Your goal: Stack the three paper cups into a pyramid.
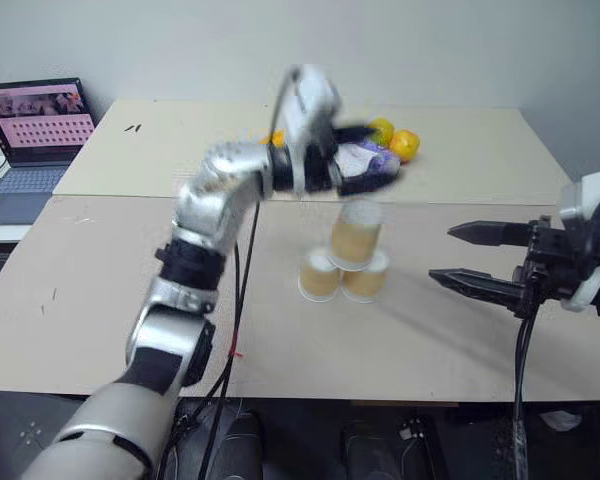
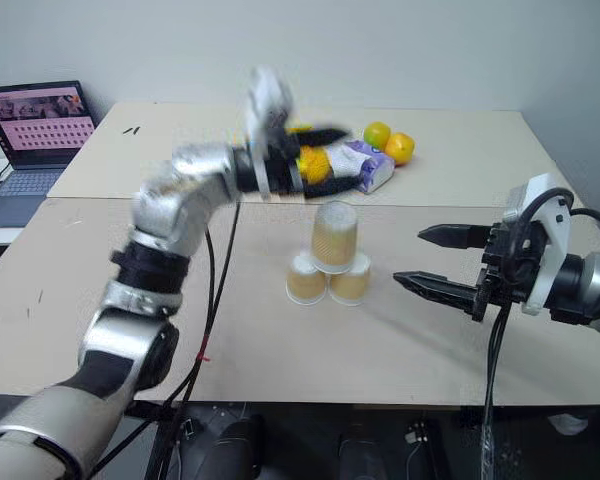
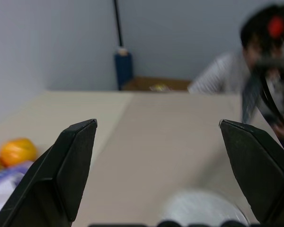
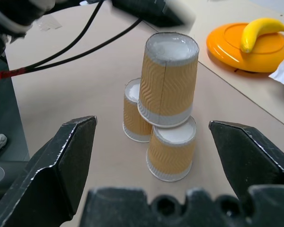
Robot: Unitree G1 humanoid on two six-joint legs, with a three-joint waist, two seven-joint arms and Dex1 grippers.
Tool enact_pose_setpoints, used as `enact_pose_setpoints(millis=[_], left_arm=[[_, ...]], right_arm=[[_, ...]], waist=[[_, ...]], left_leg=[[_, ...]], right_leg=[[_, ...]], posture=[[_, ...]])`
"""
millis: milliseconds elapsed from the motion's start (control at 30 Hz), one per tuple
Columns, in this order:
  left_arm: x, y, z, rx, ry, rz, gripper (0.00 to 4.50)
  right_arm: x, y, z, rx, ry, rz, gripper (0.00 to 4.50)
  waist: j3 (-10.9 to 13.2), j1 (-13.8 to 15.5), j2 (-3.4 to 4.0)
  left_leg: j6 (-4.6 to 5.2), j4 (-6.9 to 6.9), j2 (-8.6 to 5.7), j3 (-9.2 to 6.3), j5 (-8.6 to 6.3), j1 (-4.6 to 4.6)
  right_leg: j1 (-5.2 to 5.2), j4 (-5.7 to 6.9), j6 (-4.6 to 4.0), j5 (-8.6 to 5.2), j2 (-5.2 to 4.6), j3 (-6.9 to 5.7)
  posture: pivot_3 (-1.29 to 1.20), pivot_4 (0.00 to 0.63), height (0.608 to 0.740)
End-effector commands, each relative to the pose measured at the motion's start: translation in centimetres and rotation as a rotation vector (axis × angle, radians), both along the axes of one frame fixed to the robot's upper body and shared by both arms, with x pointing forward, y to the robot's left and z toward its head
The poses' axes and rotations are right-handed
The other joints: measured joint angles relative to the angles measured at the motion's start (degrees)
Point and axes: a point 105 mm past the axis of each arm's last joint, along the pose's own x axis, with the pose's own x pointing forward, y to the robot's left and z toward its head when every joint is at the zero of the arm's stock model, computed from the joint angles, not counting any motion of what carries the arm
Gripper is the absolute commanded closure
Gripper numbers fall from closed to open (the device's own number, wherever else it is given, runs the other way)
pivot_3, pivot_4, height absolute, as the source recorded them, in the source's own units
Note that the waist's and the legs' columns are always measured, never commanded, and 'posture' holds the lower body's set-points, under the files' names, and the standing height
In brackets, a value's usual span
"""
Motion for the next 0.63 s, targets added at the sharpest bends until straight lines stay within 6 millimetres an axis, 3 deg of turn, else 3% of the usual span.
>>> enact_pose_setpoints(millis=[33,100,167,333,433,500,633], left_arm=[[0.0,5.2,3.2,-0.067,-0.004,0.099,0.09],[-0.6,7.9,3.3,-0.068,-0.014,0.146,0.09],[-1.0,10.3,1.4,-0.019,0.000,0.228,0.09],[-2.8,13.6,-8.3,0.290,-0.012,0.397,0.09],[-4.4,14.5,-12.7,0.308,0.069,0.441,0.09],[-5.0,14.4,-13.7,0.296,0.086,0.452,0.09],[-4.7,13.7,-13.9,0.252,0.073,0.496,0.09]], right_arm=[[0.6,-1.1,1.2,-0.032,-0.078,-0.042,0.00],[1.1,-1.9,1.0,-0.053,-0.093,-0.079,0.00],[1.4,-2.8,0.2,-0.090,-0.097,-0.108,0.00],[2.0,-4.3,-1.2,-0.073,-0.066,-0.158,0.00],[2.2,-4.8,-2.5,-0.101,-0.067,-0.159,0.00],[2.4,-5.0,-2.9,-0.104,-0.069,-0.160,0.00],[3.4,-5.3,-3.5,-0.094,-0.080,-0.173,0.00]], waist=[[-0.02,-0.33,0.05],[-0.01,-1.12,0.07],[-0.01,-1.25,0.07],[-0.01,-1.11,0.06],[0.03,-0.77,0.00],[0.04,-0.14,-0.06],[0.04,0.57,-0.06]], left_leg=[[0.00,-0.04,0.00,0.00,0.00,0.02],[0.02,-0.09,0.00,0.01,-0.01,0.07],[0.02,-0.09,0.01,0.01,-0.01,0.08],[0.02,-0.06,0.02,0.03,-0.01,0.09],[-0.04,-0.01,0.03,0.02,0.02,0.06],[-0.04,0.04,0.04,0.03,0.02,0.07],[-0.08,0.12,0.05,0.04,0.09,0.08]], right_leg=[[0.00,0.01,-0.01,0.00,0.00,0.00],[-0.01,0.04,-0.07,0.03,0.00,0.03],[-0.01,0.06,-0.18,0.09,0.00,0.02],[0.04,0.09,-0.22,0.11,0.00,0.04],[0.01,0.09,-0.30,0.18,0.00,0.02],[0.05,0.06,-0.29,0.18,0.00,0.01],[0.08,0.05,-0.24,0.21,0.00,0.00]], posture=[[0.00,0.150,0.732],[0.00,0.150,0.732],[0.00,0.150,0.732],[0.00,0.150,0.732],[0.00,0.150,0.732],[0.00,0.150,0.732],[0.00,0.150,0.732]])
